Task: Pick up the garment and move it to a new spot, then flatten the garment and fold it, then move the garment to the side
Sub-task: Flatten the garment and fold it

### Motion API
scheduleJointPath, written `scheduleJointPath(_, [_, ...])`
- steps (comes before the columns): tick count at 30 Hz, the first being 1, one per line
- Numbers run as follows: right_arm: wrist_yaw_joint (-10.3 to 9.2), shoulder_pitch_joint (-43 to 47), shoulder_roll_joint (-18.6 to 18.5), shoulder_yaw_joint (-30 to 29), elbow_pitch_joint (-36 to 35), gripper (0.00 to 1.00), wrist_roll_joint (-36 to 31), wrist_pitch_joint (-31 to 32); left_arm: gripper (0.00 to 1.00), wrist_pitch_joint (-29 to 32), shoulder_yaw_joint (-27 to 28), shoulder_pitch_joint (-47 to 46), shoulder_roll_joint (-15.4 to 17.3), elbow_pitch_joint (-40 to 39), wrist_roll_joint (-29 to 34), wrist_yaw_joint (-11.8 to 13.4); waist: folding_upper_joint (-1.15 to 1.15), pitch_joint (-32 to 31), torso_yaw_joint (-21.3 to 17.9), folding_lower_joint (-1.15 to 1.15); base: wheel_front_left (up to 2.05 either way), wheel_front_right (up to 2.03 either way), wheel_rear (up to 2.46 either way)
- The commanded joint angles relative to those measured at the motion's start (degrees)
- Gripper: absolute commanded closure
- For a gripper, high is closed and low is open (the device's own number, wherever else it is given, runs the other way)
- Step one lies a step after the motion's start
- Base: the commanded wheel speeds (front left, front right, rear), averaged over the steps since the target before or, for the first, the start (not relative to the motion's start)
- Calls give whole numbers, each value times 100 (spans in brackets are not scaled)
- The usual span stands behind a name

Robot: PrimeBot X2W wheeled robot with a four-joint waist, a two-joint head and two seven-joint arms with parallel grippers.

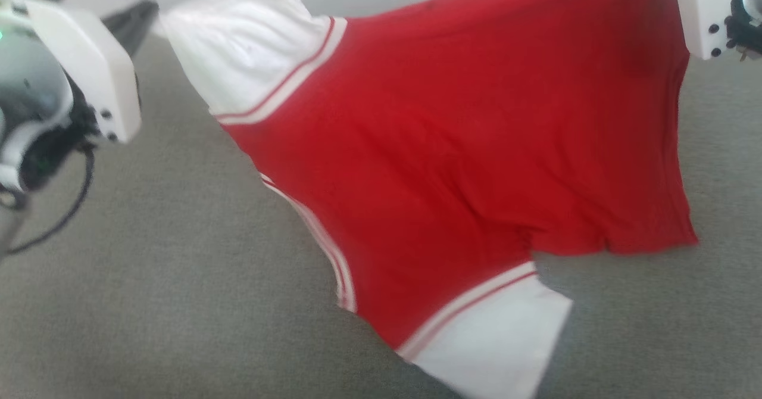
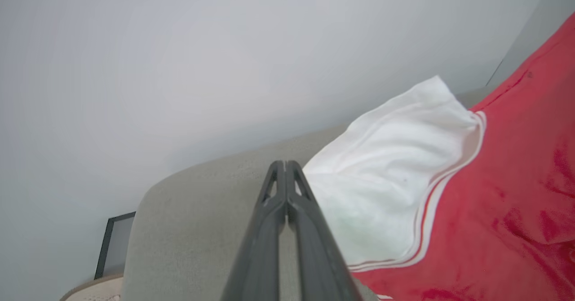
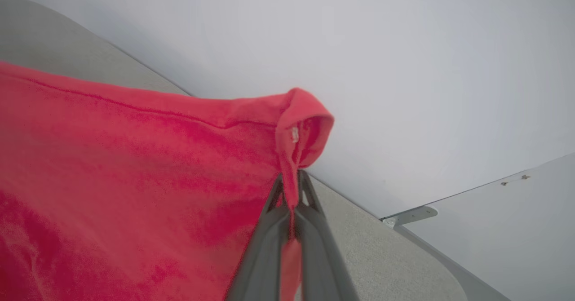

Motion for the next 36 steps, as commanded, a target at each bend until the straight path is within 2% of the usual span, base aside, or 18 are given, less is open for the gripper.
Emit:
scheduleJointPath(1, [-12,-68,11,-89,-88,100,-53,-63,100,98,31,-246,34,61,114,-42,0,-168,-146,0,0,0,0])
scheduleJointPath(12, [-12,-106,58,-743,-500,100,-463,-151,100,198,38,-1879,-60,831,600,-431,0,-410,-359,0,0,0,0])
scheduleJointPath(20, [-12,37,173,-1173,-668,100,-774,-169,100,55,-35,-2587,-255,1436,868,-677,0,-384,-412,0,0,0,0])
scheduleJointPath(27, [-12,-43,379,-1607,-605,100,-1189,-287,100,-528,-111,-3168,-520,1995,1231,-792,0,23,-471,0,0,0,0])
scheduleJointPath(36, [-12,-581,827,-2233,-187,100,-2062,-906,100,-1618,-173,-4267,-895,2778,1918,-687,0,1092,-594,0,0,0,0])
